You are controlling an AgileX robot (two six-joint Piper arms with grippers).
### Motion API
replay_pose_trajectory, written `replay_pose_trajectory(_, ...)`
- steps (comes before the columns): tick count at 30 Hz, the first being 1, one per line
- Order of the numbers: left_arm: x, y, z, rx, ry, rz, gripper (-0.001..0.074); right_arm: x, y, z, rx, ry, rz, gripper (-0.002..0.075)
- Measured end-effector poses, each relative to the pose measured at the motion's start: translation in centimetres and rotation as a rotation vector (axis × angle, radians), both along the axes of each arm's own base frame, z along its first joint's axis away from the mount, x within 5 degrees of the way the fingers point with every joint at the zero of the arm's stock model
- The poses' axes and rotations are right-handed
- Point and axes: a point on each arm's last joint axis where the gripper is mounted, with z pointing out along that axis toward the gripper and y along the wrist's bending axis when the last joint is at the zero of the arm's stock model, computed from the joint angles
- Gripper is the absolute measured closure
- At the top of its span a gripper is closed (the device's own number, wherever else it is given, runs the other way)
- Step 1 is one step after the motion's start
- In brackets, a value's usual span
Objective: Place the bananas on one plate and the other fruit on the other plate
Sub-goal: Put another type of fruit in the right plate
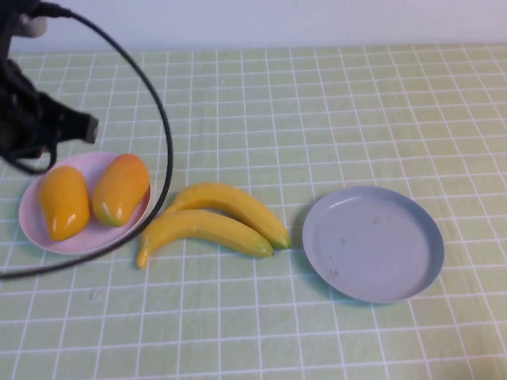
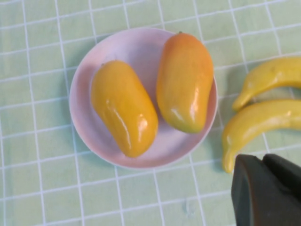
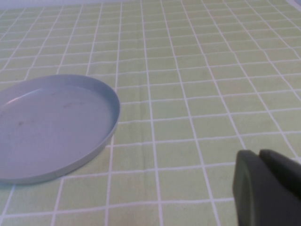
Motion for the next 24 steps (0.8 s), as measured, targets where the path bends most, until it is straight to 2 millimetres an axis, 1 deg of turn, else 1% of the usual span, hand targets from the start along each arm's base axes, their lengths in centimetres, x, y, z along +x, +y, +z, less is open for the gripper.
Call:
replay_pose_trajectory(3,-3.3,1.0,-0.8,-0.039,-0.068,-0.005,0.0731,0.0,0.0,0.0,0.000,0.000,0.000,0.0741)
replay_pose_trajectory(5,-5.6,1.7,-1.7,-0.077,-0.132,-0.004,0.0731,0.0,0.0,0.0,0.000,0.000,0.000,0.0742)
replay_pose_trajectory(6,-6.4,2.0,-2.5,-0.093,-0.156,-0.004,0.0731,0.0,0.0,0.0,0.000,0.000,0.000,0.0742)
replay_pose_trajectory(7,-7.4,2.3,-2.8,-0.114,-0.192,-0.004,0.0731,0.0,0.0,0.0,0.000,0.000,0.000,0.0742)
replay_pose_trajectory(8,-8.3,2.5,-3.8,-0.134,-0.219,-0.004,0.0731,0.0,0.0,0.0,0.000,0.000,0.000,0.0741)
replay_pose_trajectory(9,-9.1,2.8,-4.3,-0.150,-0.244,-0.004,0.0731,0.0,0.0,0.0,0.000,0.000,0.000,0.0741)
replay_pose_trajectory(11,-10.6,3.3,-5.9,-0.171,-0.266,-0.003,0.0731,0.0,0.0,0.0,0.000,0.000,0.000,0.0742)
replay_pose_trajectory(14,-12.1,4.0,-7.9,-0.128,-0.272,-0.014,0.0731,0.0,0.0,0.0,0.000,0.000,0.000,0.0742)
replay_pose_trajectory(18,-12.9,4.9,-9.7,-0.001,-0.276,-0.038,0.0731,0.0,0.0,0.0,0.000,0.000,0.000,0.0741)
replay_pose_trajectory(20,-13.0,5.1,-10.3,0.013,-0.261,-0.028,0.0731,0.0,0.0,0.0,0.000,0.002,0.000,0.0741)
replay_pose_trajectory(24,-13.0,5.1,-10.5,-0.028,-0.254,0.024,0.0731,0.0,0.0,0.0,0.000,0.002,0.000,0.0741)
